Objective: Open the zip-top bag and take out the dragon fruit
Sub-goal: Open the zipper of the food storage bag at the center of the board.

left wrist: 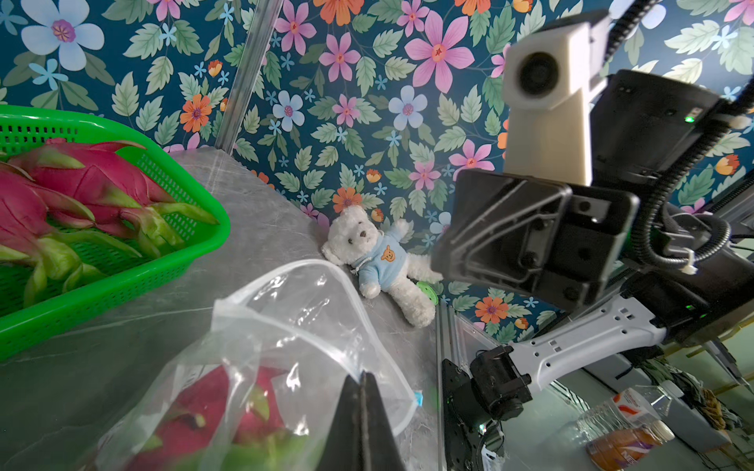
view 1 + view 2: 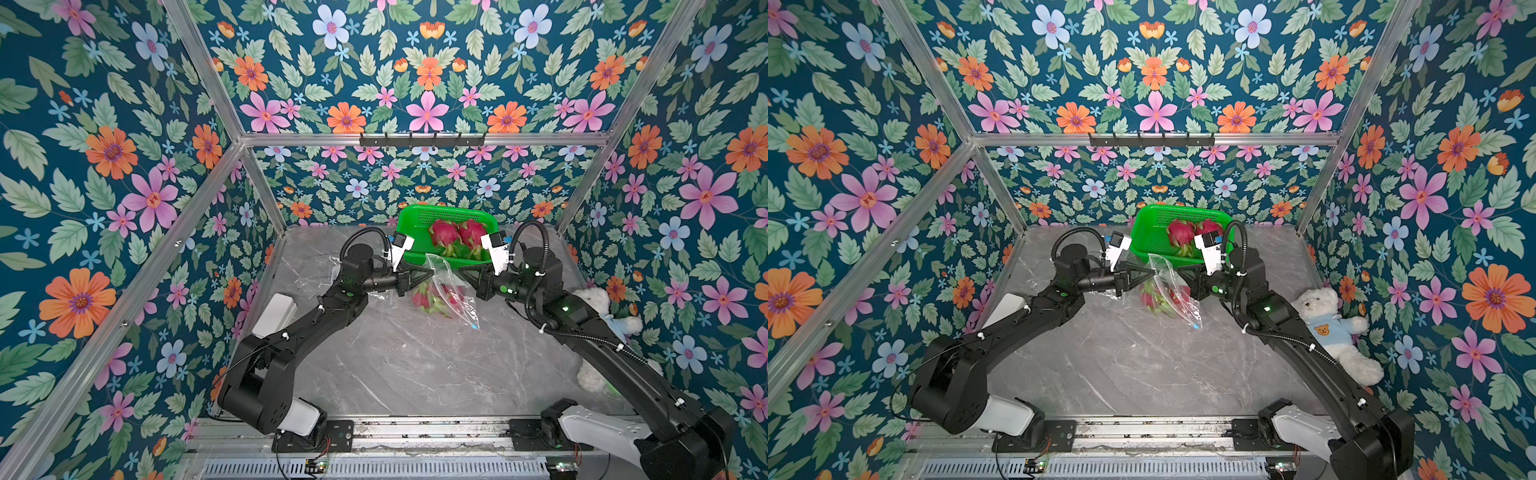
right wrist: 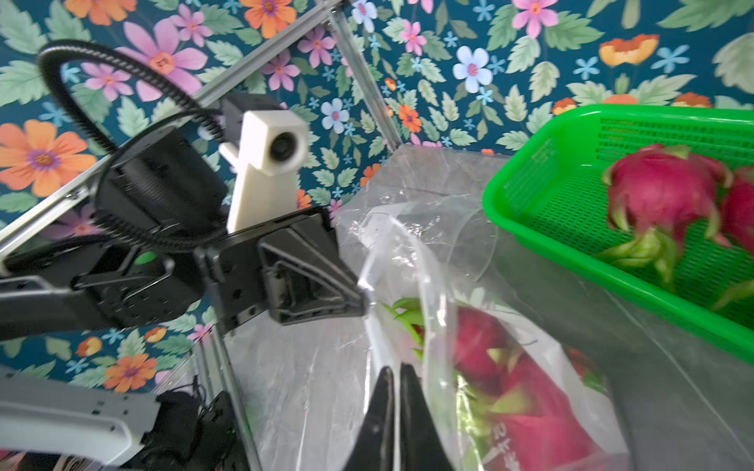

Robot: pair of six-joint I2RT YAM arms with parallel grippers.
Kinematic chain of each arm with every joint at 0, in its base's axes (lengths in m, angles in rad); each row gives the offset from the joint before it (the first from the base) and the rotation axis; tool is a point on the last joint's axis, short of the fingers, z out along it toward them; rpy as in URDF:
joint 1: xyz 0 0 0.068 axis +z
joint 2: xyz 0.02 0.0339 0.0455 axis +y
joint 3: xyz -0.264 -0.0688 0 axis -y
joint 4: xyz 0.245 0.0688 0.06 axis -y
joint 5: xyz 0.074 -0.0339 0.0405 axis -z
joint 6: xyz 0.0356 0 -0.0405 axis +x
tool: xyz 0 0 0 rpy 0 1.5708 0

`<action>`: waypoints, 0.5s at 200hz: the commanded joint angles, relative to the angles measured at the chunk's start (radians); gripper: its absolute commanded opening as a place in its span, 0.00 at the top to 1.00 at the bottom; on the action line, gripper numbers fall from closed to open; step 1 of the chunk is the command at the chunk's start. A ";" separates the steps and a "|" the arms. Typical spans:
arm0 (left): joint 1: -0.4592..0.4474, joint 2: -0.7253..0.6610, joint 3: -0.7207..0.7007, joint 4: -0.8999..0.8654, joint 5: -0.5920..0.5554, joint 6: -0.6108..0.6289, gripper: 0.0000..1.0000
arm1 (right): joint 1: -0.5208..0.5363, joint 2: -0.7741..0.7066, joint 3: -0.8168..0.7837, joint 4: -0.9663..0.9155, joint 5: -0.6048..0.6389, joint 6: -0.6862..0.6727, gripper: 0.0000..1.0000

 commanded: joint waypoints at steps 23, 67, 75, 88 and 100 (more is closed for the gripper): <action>0.000 -0.010 0.007 0.032 0.017 0.005 1.00 | 0.032 0.114 0.004 0.053 -0.094 0.015 1.00; 0.000 -0.050 -0.019 -0.006 0.018 0.038 1.00 | 0.033 0.290 0.084 0.020 -0.078 0.000 1.00; 0.000 -0.055 -0.020 -0.013 0.019 0.045 1.00 | 0.033 0.320 0.102 -0.005 -0.060 -0.009 1.00; 0.002 -0.060 -0.022 -0.022 0.019 0.054 1.00 | 0.033 0.355 0.130 -0.069 0.002 -0.049 1.00; 0.004 -0.064 -0.024 -0.027 0.016 0.061 1.00 | 0.038 0.380 0.152 -0.147 0.053 -0.114 1.00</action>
